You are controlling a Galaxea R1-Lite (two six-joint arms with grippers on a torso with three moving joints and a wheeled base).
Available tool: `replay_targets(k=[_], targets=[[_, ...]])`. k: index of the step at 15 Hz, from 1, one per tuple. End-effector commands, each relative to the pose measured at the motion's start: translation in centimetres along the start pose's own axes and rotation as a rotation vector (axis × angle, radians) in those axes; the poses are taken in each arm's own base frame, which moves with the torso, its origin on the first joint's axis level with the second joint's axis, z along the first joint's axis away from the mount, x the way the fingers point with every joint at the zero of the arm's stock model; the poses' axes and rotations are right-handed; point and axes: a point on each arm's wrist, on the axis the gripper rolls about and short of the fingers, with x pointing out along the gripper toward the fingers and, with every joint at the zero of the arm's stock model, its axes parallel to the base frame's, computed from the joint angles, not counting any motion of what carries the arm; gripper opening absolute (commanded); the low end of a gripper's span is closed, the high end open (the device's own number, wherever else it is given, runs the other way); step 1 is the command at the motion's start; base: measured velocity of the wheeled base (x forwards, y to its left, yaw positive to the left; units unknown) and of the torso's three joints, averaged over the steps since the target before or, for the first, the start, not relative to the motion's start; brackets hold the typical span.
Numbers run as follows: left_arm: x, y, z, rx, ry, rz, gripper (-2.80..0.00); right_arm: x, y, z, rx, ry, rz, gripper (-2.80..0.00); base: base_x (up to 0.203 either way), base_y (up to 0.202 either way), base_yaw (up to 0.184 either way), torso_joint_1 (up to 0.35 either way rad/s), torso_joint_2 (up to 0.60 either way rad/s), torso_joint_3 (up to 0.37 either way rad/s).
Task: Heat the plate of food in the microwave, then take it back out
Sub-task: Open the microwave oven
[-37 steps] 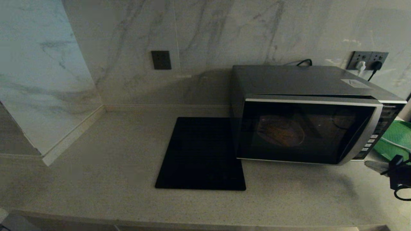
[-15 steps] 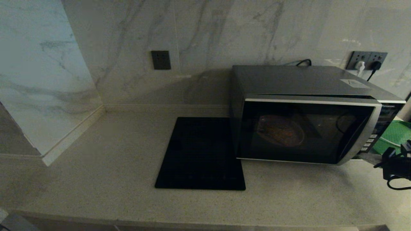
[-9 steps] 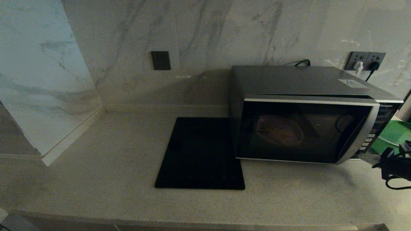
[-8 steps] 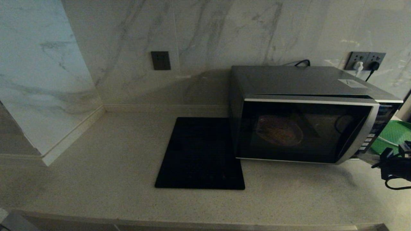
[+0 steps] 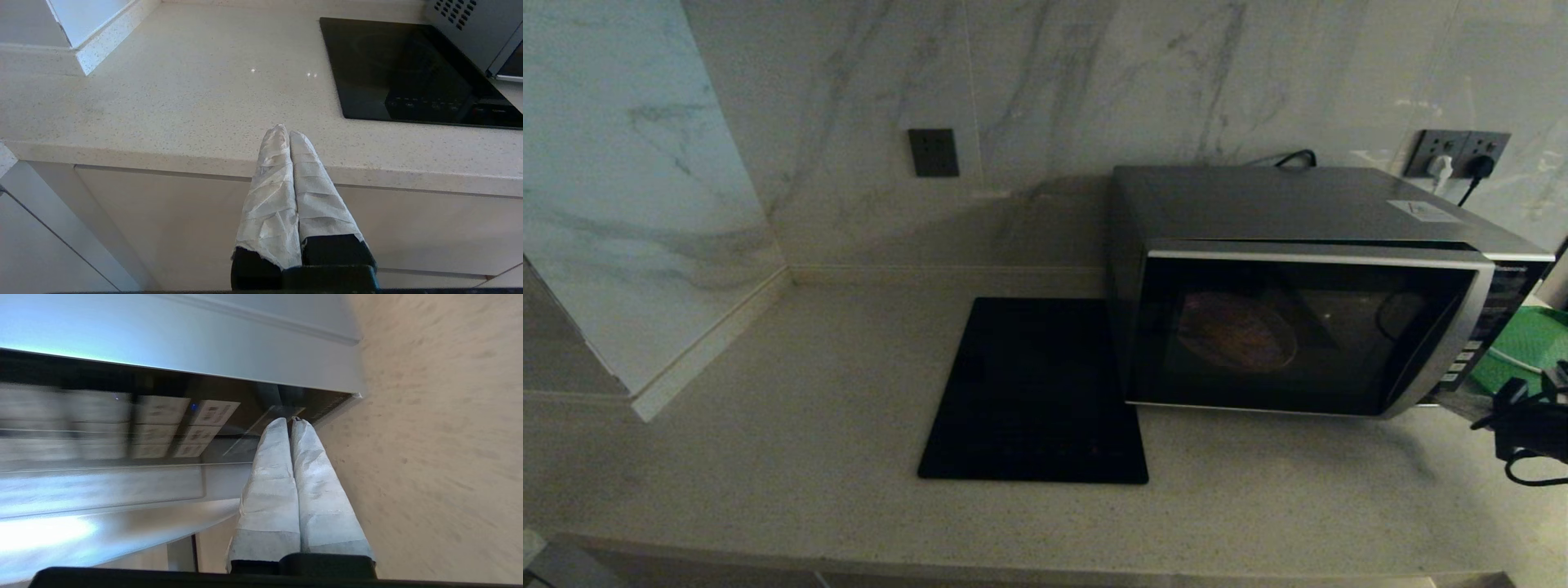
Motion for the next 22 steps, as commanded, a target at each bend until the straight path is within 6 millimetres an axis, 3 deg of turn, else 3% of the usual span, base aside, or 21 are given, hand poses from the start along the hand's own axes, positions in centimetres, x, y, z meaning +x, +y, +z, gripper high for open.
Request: replay_targets(k=[1, 5, 7, 10, 13, 16, 18, 22], targets=[[0.0, 0.0, 0.0, -0.001, 0.001, 0.001, -2.80, -4.9, 1.6, 0.8, -0.014, -0.093, -0.012, -2.80, 0.000, 0.000, 0.000, 0.000, 0.00, 0.000], [0.0, 0.0, 0.0, -0.001, 0.000, 0.000, -2.80, -14.2, 5.3, -0.7, -0.040, -0.277, -0.069, -2.80, 0.000, 0.000, 0.000, 0.000, 0.00, 0.000], [0.0, 0.0, 0.0, -0.001, -0.001, 0.002, -2.80, -18.7, 8.5, -2.4, -0.073, -0.383, -0.101, -2.80, 0.000, 0.000, 0.000, 0.000, 0.00, 0.000], [0.0, 0.0, 0.0, -0.001, 0.000, 0.000, -2.80, -23.0, 14.8, -6.1, -0.139, -0.548, -0.196, -2.80, 0.000, 0.000, 0.000, 0.000, 0.00, 0.000], [0.0, 0.0, 0.0, -0.001, 0.000, 0.000, -2.80, -24.5, 20.7, -11.7, -0.225, -0.667, -0.353, -2.80, 0.000, 0.000, 0.000, 0.000, 0.00, 0.000], [0.0, 0.0, 0.0, -0.001, -0.001, 0.002, -2.80, -23.9, 24.2, -17.3, -0.274, -0.645, -0.491, -2.80, 0.000, 0.000, 0.000, 0.000, 0.00, 0.000], [0.0, 0.0, 0.0, -0.001, 0.001, 0.000, -2.80, -24.2, 25.9, -19.6, -0.313, -0.613, -0.539, -2.80, 0.000, 0.000, 0.000, 0.000, 0.00, 0.000], [0.0, 0.0, 0.0, -0.001, 0.000, 0.001, -2.80, -26.6, 30.0, -23.0, -0.475, -0.449, -0.447, -2.80, 0.000, 0.000, 0.000, 0.000, 0.00, 0.000]])
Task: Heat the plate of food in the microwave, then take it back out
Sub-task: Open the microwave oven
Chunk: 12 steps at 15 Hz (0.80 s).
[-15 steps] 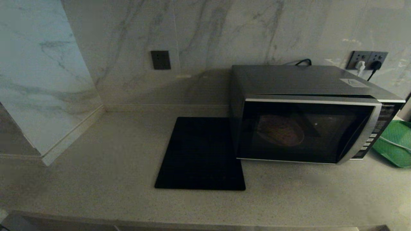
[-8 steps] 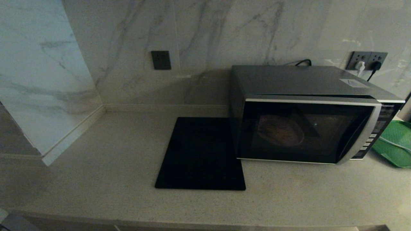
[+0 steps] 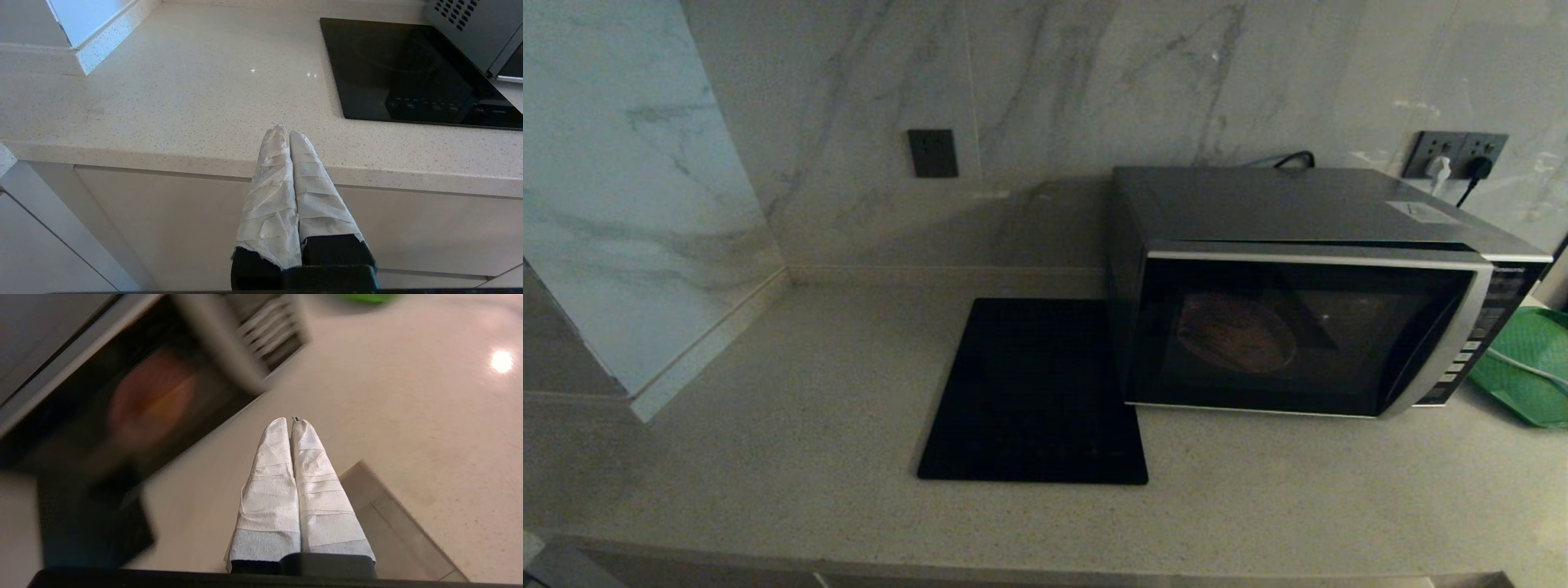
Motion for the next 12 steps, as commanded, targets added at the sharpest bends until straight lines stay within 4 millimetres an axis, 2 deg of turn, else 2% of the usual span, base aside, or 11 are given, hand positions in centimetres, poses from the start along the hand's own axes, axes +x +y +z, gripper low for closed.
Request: replay_targets(k=[1, 3, 6, 8, 10, 12], targets=[[0.0, 0.0, 0.0, -0.001, 0.000, 0.000, -2.80, -3.9, 1.1, 0.4, -0.118, 0.000, 0.092, -2.80, 0.000, 0.000, 0.000, 0.000, 0.00, 0.000], [0.0, 0.0, 0.0, -0.001, 0.000, -0.001, -2.80, -5.5, 0.8, 0.1, -0.186, -0.037, 0.101, -2.80, 0.000, 0.000, 0.000, 0.000, 0.00, 0.000], [0.0, 0.0, 0.0, -0.001, 0.000, 0.000, -2.80, -8.1, -1.0, -1.9, -0.264, -0.097, 0.160, -2.80, 0.000, 0.000, 0.000, 0.000, 0.00, 0.000], [0.0, 0.0, 0.0, -0.001, 0.000, 0.000, -2.80, -8.1, -1.5, -2.5, -0.326, -0.074, 0.212, -2.80, 0.000, 0.000, 0.000, 0.000, 0.00, 0.000], [0.0, 0.0, 0.0, -0.001, 0.000, -0.001, -2.80, -7.6, -1.5, -2.5, -0.440, -0.016, 0.340, -2.80, 0.000, 0.000, 0.000, 0.000, 0.00, 0.000], [0.0, 0.0, 0.0, -0.001, 0.001, -0.001, -2.80, -6.0, -0.3, -1.9, -0.564, 0.048, 0.407, -2.80, 0.000, 0.000, 0.000, 0.000, 0.00, 0.000]])
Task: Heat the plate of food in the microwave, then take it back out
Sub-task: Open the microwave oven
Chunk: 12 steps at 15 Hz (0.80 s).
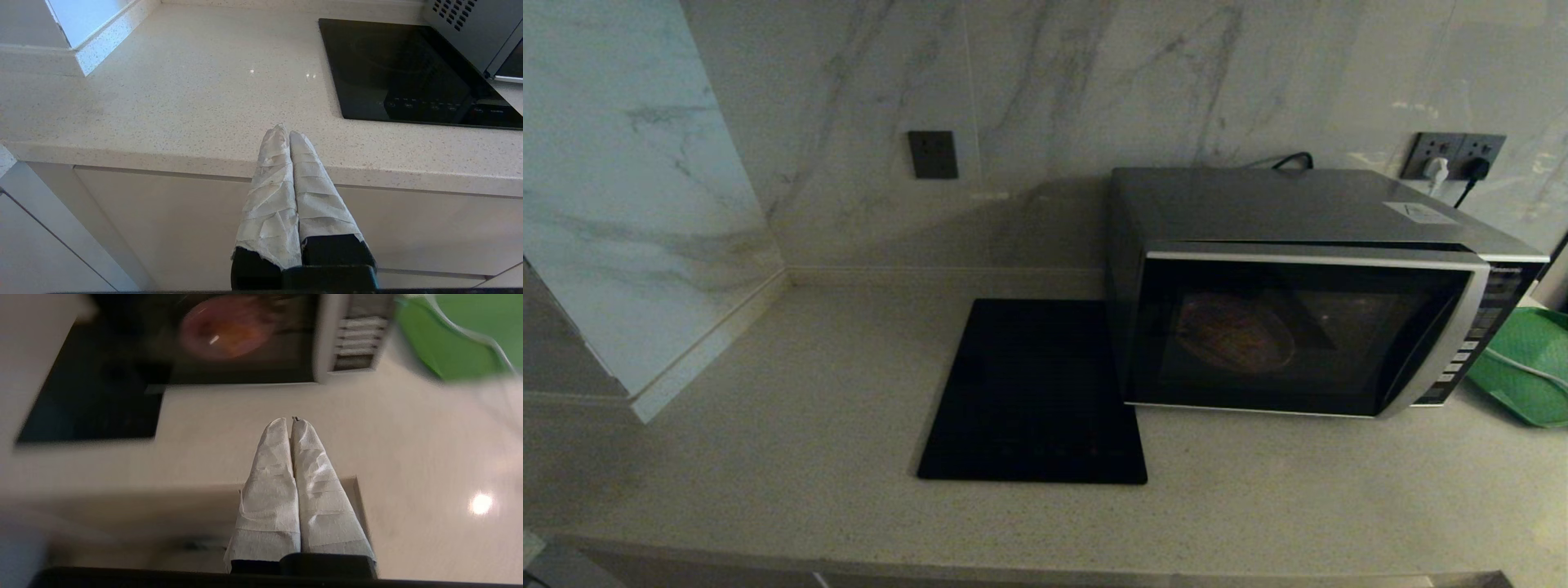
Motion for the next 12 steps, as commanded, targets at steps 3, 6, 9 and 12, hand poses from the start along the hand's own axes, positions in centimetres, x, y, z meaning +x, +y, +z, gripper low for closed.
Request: replay_targets(k=[3, 6, 9, 12], targets=[[0.0, 0.0, 0.0, -0.001, 0.000, 0.001, -2.80, 6.8, 2.6, 2.8, -0.197, 0.124, 0.084, -2.80, 0.000, 0.000, 0.000, 0.000, 0.00, 0.000], [0.0, 0.0, 0.0, -0.001, 0.000, 0.001, -2.80, 11.7, 7.3, 3.7, -0.284, 0.105, 0.087, -2.80, 0.000, 0.000, 0.000, 0.000, 0.00, 0.000], [0.0, 0.0, 0.0, -0.001, 0.001, 0.001, -2.80, 15.7, 11.9, 4.3, -0.299, 0.076, 0.099, -2.80, 0.000, 0.000, 0.000, 0.000, 0.00, 0.000], [0.0, 0.0, 0.0, -0.001, 0.001, 0.002, -2.80, 18.5, 16.4, 4.2, -0.252, 0.071, 0.103, -2.80, 0.000, 0.000, 0.000, 0.000, 0.00, 0.000]])
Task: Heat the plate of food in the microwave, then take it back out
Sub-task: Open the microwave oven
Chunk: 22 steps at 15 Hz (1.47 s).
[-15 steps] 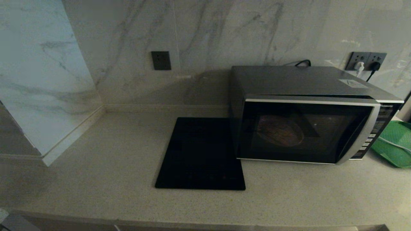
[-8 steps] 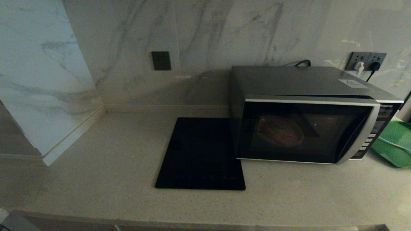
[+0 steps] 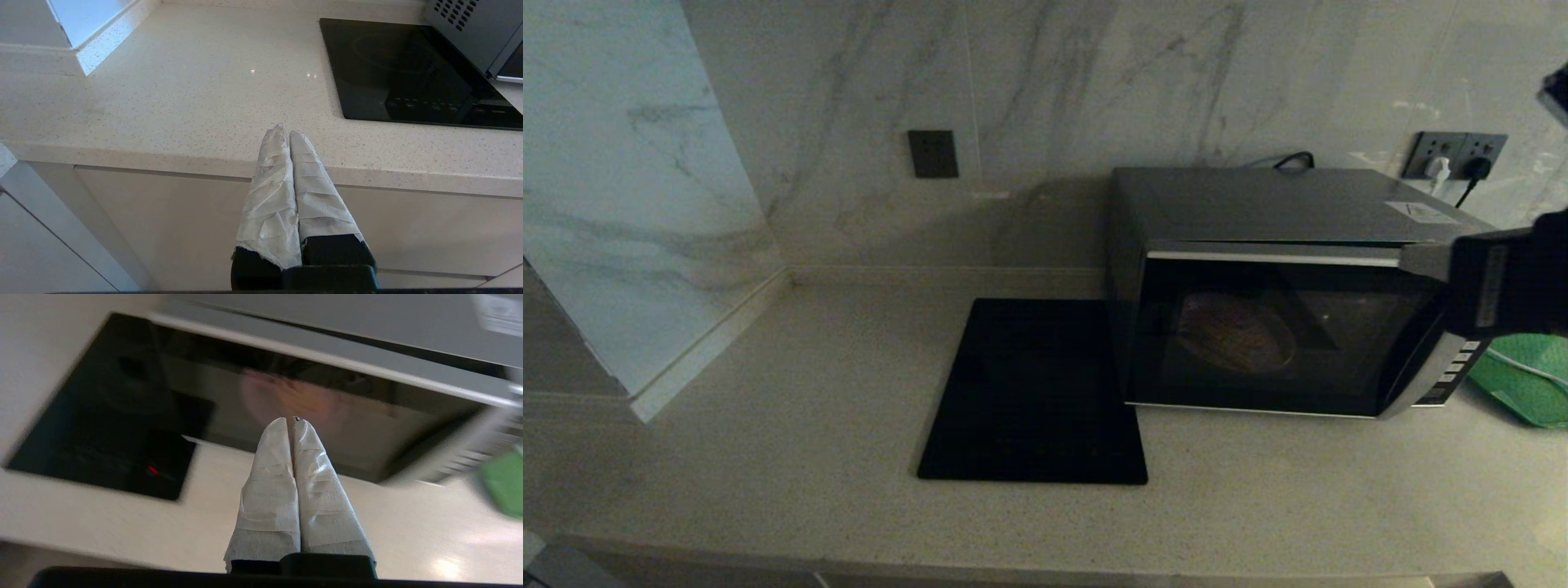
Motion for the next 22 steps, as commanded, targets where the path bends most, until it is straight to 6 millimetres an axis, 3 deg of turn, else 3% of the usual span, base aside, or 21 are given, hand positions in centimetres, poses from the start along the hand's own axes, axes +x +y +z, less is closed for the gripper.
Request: replay_targets(k=[1, 14, 18, 22], targets=[[0.0, 0.0, 0.0, -0.001, 0.000, 0.001, -2.80, 4.1, 4.5, -0.6, -0.015, 0.072, 0.016, -2.80, 0.000, 0.000, 0.000, 0.000, 0.00, 0.000], [0.0, 0.0, 0.0, -0.001, 0.000, 0.000, -2.80, 10.7, 13.7, -1.9, -0.068, 0.116, 0.015, -2.80, 0.000, 0.000, 0.000, 0.000, 0.00, 0.000], [0.0, 0.0, 0.0, -0.001, 0.000, 0.001, -2.80, 11.2, 14.0, -2.3, -0.073, 0.122, -0.006, -2.80, 0.000, 0.000, 0.000, 0.000, 0.00, 0.000], [0.0, 0.0, 0.0, -0.001, 0.000, 0.000, -2.80, 9.4, 12.5, -1.3, -0.051, 0.102, -0.005, -2.80, 0.000, 0.000, 0.000, 0.000, 0.00, 0.000]])
